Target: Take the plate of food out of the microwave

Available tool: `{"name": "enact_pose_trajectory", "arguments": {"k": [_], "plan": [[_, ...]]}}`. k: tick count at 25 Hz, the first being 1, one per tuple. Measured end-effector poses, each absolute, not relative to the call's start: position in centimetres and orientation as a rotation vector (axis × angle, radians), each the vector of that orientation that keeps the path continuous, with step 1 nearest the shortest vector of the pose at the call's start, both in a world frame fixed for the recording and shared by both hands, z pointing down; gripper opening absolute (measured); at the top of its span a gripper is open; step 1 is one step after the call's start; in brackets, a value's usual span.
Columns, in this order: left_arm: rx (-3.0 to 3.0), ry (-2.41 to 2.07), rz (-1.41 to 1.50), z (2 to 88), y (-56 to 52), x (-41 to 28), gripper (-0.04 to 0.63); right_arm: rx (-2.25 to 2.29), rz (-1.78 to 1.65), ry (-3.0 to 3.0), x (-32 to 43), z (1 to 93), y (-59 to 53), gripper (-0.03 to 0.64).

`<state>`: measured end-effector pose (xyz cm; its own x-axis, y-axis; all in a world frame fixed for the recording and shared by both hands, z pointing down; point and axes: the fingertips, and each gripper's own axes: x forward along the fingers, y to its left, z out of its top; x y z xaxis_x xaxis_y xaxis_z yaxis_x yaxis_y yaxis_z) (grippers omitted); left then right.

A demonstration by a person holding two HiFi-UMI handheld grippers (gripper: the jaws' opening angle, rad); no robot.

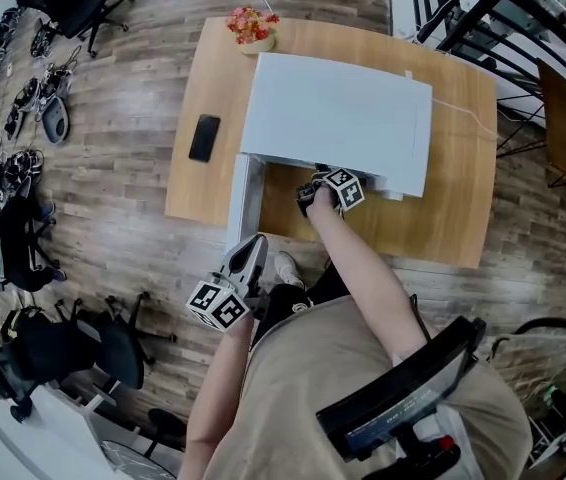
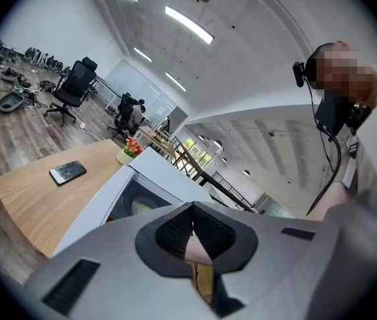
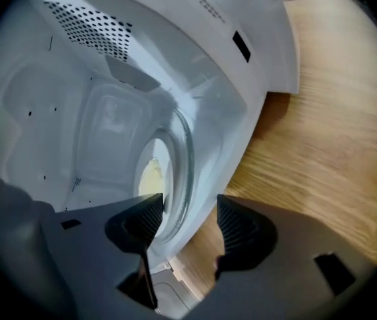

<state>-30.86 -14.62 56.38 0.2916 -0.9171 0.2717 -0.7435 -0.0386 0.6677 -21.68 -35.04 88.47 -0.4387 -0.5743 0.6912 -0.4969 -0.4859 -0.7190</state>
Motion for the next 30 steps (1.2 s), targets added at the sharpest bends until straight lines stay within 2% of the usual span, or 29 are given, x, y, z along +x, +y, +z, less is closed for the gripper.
{"name": "enact_pose_trajectory", "arguments": {"k": [5, 14, 18, 22, 24, 30], "plan": [[1.812, -1.489, -0.303, 56.9, -13.4, -32.0, 0.005, -1.691, -2.086, 1.487, -21.9, 88.6, -35.6, 0.275], [1.833, -1.448, -0.309, 57.2, -11.3, -33.2, 0.005, -1.623, -2.031, 1.492, -19.9, 88.7, -34.2, 0.267], [1.853, -1.426, -0.287, 57.4, -10.8, -33.0, 0.005, -1.527, -2.014, 1.506, -19.6, 88.3, -34.4, 0.173], [1.870, -1.411, -0.269, 57.4, -10.1, -32.8, 0.005, -1.440, -2.019, 1.488, -19.7, 87.7, -34.0, 0.110], [1.878, -1.410, -0.264, 57.3, -9.8, -32.8, 0.005, -1.404, -2.007, 1.500, -19.7, 87.3, -34.0, 0.038], [1.890, -1.422, -0.248, 56.8, -8.0, -33.3, 0.005, -1.326, -1.973, 1.495, -19.2, 86.1, -33.2, 0.020]]}}
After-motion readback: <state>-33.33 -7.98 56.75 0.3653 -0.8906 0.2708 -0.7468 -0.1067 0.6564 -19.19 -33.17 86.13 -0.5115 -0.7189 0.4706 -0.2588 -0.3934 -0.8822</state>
